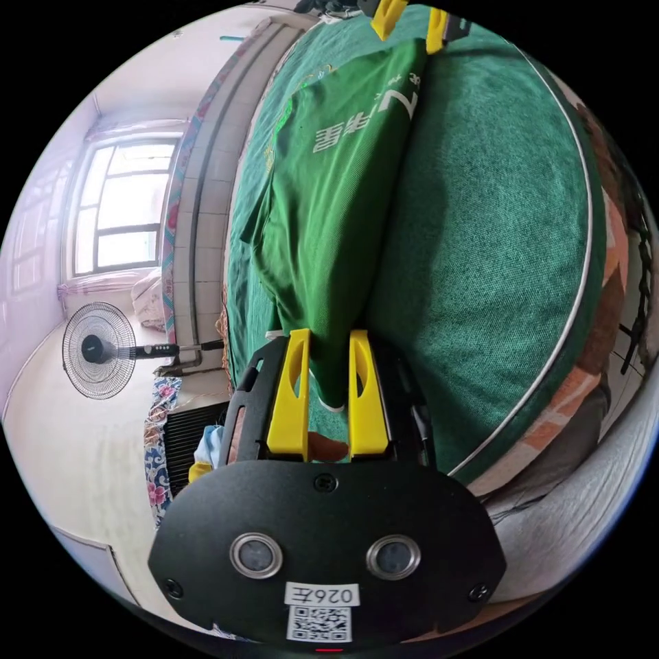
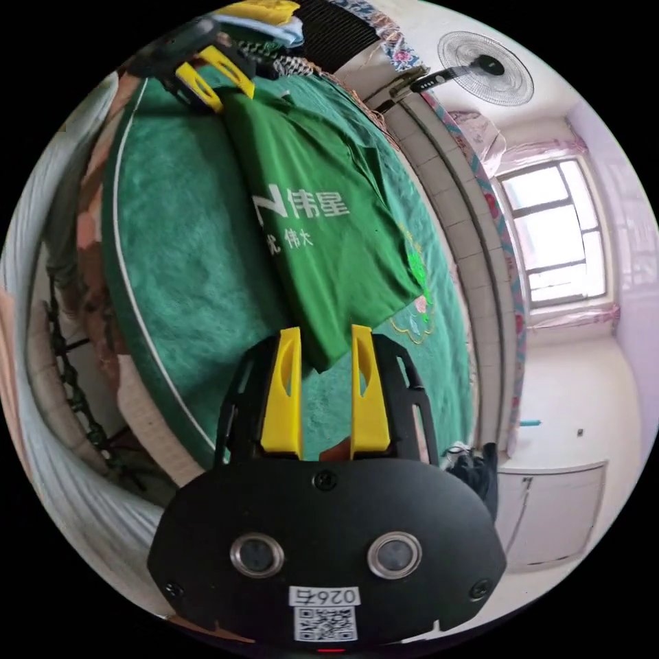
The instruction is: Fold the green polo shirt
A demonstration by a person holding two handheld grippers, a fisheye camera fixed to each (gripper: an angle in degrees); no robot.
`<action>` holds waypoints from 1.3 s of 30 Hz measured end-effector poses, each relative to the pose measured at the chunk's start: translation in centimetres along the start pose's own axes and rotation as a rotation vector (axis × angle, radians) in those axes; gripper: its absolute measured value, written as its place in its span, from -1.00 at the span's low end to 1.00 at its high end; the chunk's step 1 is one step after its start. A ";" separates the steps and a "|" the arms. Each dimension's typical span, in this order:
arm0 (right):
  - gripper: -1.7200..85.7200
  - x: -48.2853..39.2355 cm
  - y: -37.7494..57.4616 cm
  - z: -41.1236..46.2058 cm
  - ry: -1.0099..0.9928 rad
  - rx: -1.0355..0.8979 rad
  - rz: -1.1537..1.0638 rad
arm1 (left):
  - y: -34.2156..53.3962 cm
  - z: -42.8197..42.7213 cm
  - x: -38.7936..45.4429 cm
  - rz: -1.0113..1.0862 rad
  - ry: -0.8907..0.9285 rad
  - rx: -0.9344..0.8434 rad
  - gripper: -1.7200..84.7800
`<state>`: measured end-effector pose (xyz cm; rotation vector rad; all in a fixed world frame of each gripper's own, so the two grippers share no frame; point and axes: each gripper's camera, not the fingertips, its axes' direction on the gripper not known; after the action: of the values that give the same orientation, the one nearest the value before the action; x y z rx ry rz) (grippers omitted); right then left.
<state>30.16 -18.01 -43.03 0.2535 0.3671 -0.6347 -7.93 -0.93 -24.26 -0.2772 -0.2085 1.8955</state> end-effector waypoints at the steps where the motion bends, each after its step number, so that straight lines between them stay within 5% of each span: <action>1: -0.79 -0.4 -0.5 0.2 0.095 -0.008 -0.034 | -0.4 -0.3 -0.4 -0.007 0.006 -0.006 -0.76; 10: -0.90 0.9 -5.9 2.6 0.277 -0.009 -0.126 | -0.7 -0.8 -3.0 -0.063 0.054 0.002 -0.80; 19: -0.80 6.4 -8.3 -1.4 0.052 0.068 -0.061 | 2.2 1.1 -4.7 -0.087 0.083 0.024 -0.82; 39: -0.98 19.3 -14.7 5.6 0.371 -0.116 -0.002 | 19.3 11.1 -6.0 -0.187 0.198 0.070 -0.88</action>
<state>36.89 -41.56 -47.60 0.2597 0.7585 -0.5655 -26.64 -13.07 -18.49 -0.3820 -0.0327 1.6751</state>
